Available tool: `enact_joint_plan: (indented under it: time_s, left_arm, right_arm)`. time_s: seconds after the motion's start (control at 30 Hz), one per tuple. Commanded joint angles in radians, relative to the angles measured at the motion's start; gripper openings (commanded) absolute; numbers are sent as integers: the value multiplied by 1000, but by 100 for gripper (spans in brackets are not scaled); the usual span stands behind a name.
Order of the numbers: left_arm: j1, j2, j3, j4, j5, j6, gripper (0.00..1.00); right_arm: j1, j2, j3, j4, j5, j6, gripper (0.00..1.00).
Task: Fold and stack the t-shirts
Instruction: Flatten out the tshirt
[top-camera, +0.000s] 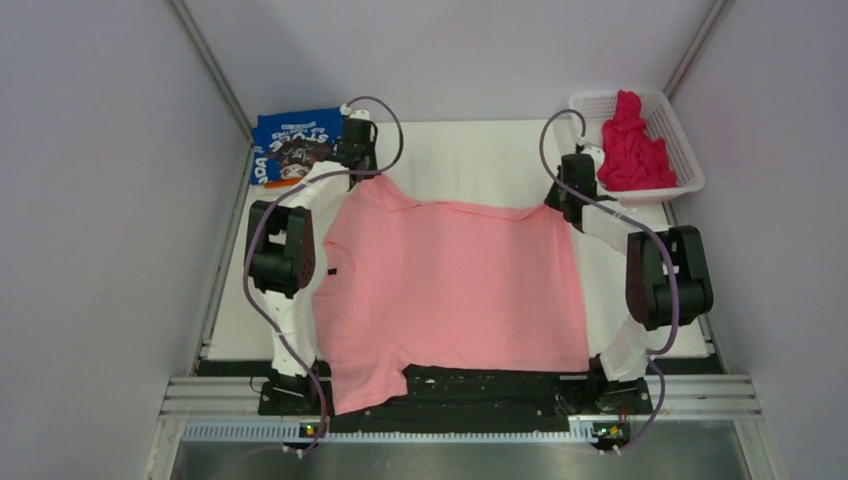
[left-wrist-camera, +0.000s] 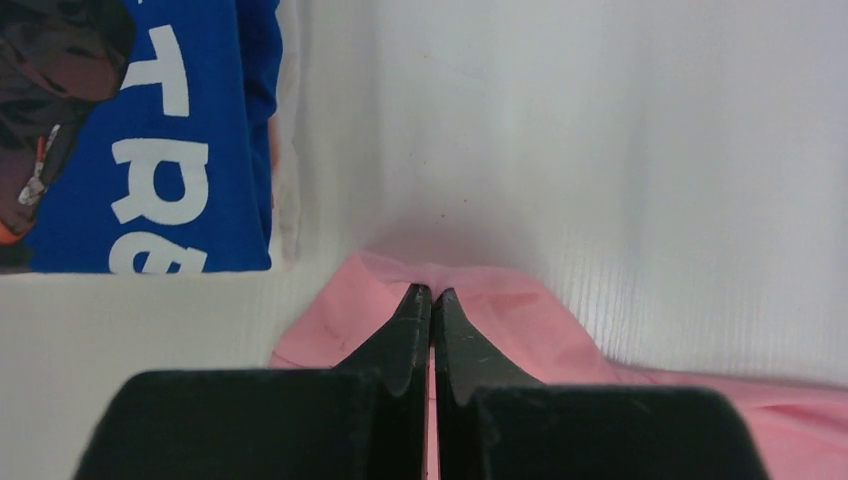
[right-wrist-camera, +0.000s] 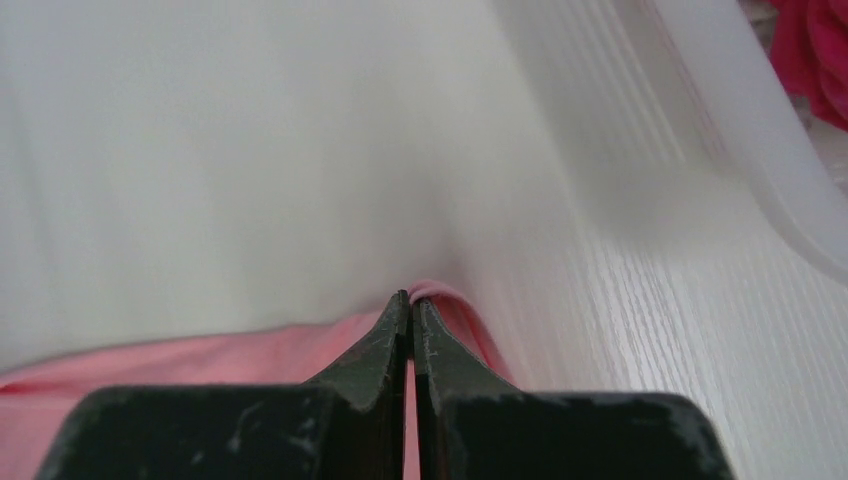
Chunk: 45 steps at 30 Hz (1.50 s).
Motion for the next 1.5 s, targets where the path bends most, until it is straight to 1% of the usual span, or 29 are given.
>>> enact_joint_plan:
  time_s: [0.0, 0.1, 0.2, 0.23, 0.33, 0.37, 0.4, 0.43, 0.47, 0.5, 0.57, 0.6, 0.63, 0.7, 0.73, 0.83, 0.93, 1.0, 1.1, 1.23, 1.3, 1.37, 1.4, 1.47]
  left_arm:
    - [24, 47, 97, 63, 53, -46, 0]
    - [32, 104, 159, 38, 51, -62, 0]
    - [33, 160, 226, 3, 31, -69, 0]
    - [35, 177, 247, -6, 16, -74, 2]
    - [38, 219, 312, -32, -13, -94, 17]
    - [40, 231, 342, -44, -27, -103, 18]
    - [40, 241, 372, -57, -48, -111, 21]
    - [41, 250, 404, -75, -79, -120, 26]
    - [42, 257, 439, -93, -94, -127, 35]
    - [41, 260, 467, -115, -104, -136, 49]
    - [42, 242, 488, -136, -97, -152, 71]
    - [41, 223, 478, -139, -79, -160, 81]
    - [40, 187, 455, -139, -60, -167, 85]
    - [38, 123, 375, -127, -5, -185, 94]
    - [37, 85, 300, -120, 13, -206, 97]
    - [30, -31, 89, -56, 55, -314, 99]
    - [22, -125, -112, 72, 197, -389, 99]
    - [14, -147, -177, 101, 297, -433, 99]
    - [0, -139, -198, 103, 368, -460, 99]
    - [-13, -90, -193, 91, 353, -488, 97]
    - [-13, -63, -187, 99, 336, -498, 94]
    - [-13, -41, -169, 90, 319, -501, 88]
    - [-13, -31, -154, 79, 309, -500, 85]
    - [-13, -21, -135, 33, 271, -497, 81]
  right_arm:
    - [-19, 52, 112, 106, 15, 13, 0]
    - [-21, 96, 144, 87, 61, 17, 0]
    - [-28, 136, 175, 65, 72, 26, 0]
    - [-30, 146, 185, 56, 76, 25, 0]
    - [-31, 175, 228, 3, 154, 29, 1]
    - [-33, 183, 245, -15, 188, 37, 2]
    - [-35, 189, 264, -52, 209, 42, 7]
    - [-40, 193, 283, -77, 217, 44, 17]
    - [-41, 194, 299, -86, 213, 38, 32]
    - [-41, 193, 313, -93, 203, 29, 42]
    - [-41, 178, 325, -108, 173, 19, 59]
    - [-42, 163, 324, -113, 155, 18, 63]
    - [-42, 147, 316, -121, 139, 19, 70]
    - [-41, 100, 284, -131, 101, 30, 93]
    - [-40, 72, 259, -129, 79, 40, 98]
    - [-36, -23, 138, -84, -41, 74, 99]
    - [-19, -120, -13, -16, -153, 96, 99]
    - [-4, -151, -78, 17, -207, 107, 99]
    - [12, -157, -125, 32, -212, 123, 99]
    - [13, -128, -152, 61, -260, 155, 99]
    - [16, -108, -149, 55, -273, 154, 99]
    - [17, -96, -147, 42, -265, 150, 99]
    - [18, -92, -149, 39, -257, 152, 99]
    - [17, -89, -152, 26, -234, 158, 99]
